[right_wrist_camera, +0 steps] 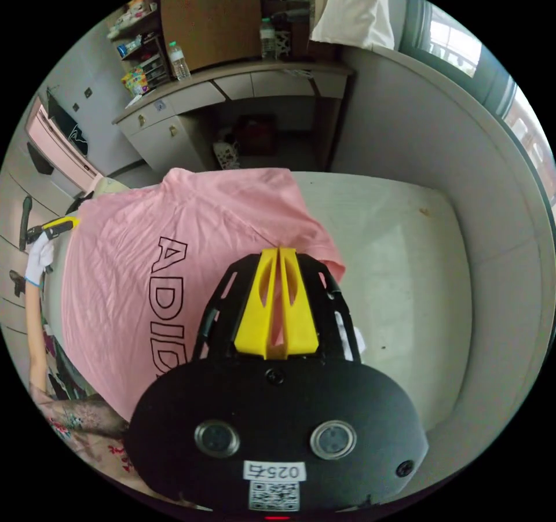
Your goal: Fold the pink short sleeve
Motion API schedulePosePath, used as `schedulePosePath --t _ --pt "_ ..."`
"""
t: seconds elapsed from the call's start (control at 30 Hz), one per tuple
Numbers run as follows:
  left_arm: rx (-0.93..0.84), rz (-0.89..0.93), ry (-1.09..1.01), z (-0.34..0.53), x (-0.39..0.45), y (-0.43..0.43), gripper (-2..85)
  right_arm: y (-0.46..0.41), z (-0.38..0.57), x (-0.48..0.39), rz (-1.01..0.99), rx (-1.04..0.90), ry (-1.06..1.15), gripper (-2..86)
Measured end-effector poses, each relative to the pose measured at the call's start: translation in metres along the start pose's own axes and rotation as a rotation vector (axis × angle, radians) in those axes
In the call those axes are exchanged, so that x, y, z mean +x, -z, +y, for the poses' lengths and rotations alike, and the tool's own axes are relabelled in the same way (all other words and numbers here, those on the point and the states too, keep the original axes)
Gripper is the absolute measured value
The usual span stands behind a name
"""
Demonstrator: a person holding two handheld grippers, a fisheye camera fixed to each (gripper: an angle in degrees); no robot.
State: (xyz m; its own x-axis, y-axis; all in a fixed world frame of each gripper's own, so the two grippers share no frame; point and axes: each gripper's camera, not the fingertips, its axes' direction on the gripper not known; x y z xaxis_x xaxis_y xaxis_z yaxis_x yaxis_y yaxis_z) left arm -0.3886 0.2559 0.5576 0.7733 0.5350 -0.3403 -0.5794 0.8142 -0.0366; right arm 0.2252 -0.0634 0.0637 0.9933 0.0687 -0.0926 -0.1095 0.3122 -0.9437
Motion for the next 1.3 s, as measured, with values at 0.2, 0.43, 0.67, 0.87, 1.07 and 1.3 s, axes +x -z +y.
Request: schedulePosePath --t 0.2,0.43,0.67,0.87,1.07,1.3 --pt "-0.003 -0.088 -0.049 0.000 -0.003 0.035 5.0 -0.028 -0.033 0.018 -0.033 0.000 0.020 -0.2" --pt "0.129 0.002 -0.016 0.184 -0.007 0.176 4.1 0.042 0.081 0.006 -0.309 0.136 0.203 9.0" --pt "0.349 0.084 0.216 0.450 0.033 0.257 4.9 0.052 0.240 -0.019 -0.347 0.274 0.007 13.1" --pt "0.378 0.190 0.449 0.523 0.025 0.258 9.4 0.015 0.274 -0.056 -0.289 0.314 -0.127 16.8" --pt "0.366 0.304 0.402 0.500 0.004 0.264 8.2 -0.030 0.248 -0.076 0.009 0.295 -0.112 9.9" --pt "0.363 0.342 0.431 0.485 0.000 0.283 -0.5 0.001 0.259 -0.023 -0.151 0.337 -0.175 4.1"
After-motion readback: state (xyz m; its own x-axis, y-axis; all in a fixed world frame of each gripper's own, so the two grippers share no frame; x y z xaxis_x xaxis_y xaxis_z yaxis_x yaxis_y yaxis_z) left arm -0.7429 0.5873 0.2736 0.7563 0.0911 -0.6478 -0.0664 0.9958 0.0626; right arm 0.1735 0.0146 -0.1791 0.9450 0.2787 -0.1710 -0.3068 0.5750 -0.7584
